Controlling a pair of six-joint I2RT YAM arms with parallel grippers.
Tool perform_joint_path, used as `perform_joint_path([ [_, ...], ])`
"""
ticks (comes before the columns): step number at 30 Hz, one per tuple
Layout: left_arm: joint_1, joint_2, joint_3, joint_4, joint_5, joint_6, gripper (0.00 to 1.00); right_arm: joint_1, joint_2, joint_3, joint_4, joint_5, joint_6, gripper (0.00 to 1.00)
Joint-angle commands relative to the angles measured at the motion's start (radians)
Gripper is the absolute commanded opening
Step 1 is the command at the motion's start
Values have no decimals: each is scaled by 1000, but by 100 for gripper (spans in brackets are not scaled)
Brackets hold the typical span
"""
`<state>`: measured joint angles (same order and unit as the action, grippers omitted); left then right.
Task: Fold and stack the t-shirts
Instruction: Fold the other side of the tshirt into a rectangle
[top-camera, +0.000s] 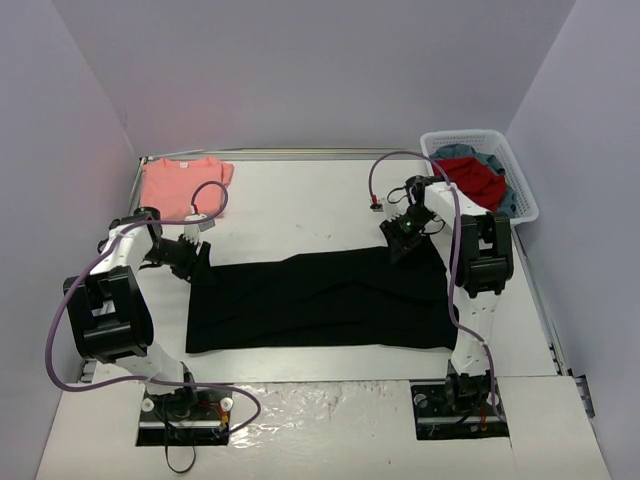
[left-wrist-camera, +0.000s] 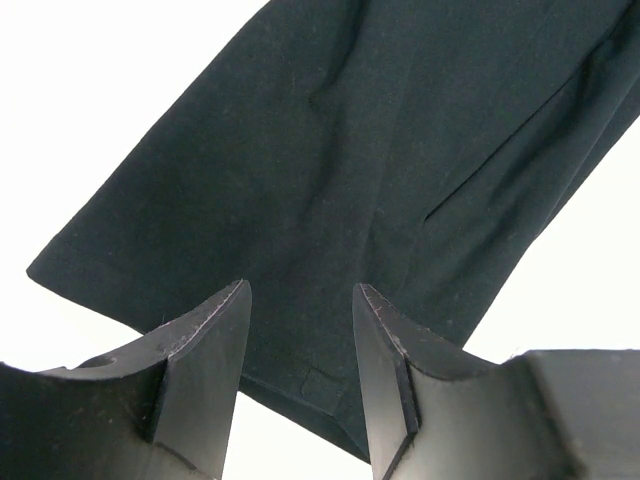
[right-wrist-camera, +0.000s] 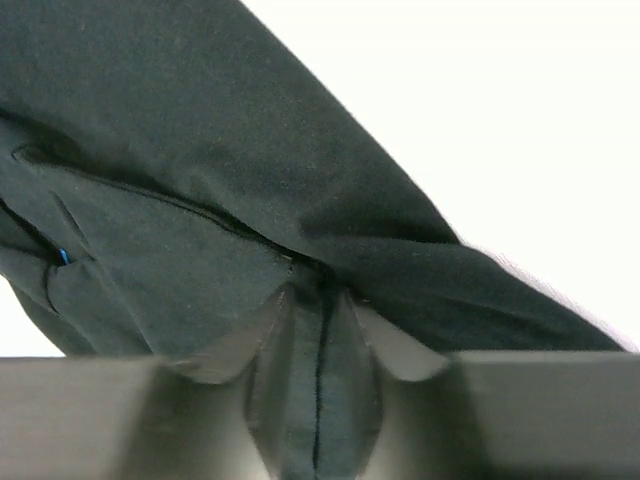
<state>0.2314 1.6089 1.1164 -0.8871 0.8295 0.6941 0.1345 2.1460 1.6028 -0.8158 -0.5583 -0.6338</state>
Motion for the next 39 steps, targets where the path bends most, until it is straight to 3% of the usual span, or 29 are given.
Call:
perform_joint_path([
  [1,8,-3,36,-4,17,-8,44,11,-12,11,-60,-32,-23,5],
  [2,8,-3,36,-4,19,-7,44,11,-23,9,-63,-34,-26,0],
  [11,8,-14,23,-3,30,-7,43,25,-149,-24,-129,-40,-55,0],
  [23,8,-37,25,8,36,-15,43,172,-379,-141,-295,-5,-133,0],
  [32,8,-58,10,16,26,-22,42,220,-423,-213,-368,3,-196,0],
  [39,8,-60,8,17,23,-25,41,325,-446,-253,-370,-11,-181,0],
])
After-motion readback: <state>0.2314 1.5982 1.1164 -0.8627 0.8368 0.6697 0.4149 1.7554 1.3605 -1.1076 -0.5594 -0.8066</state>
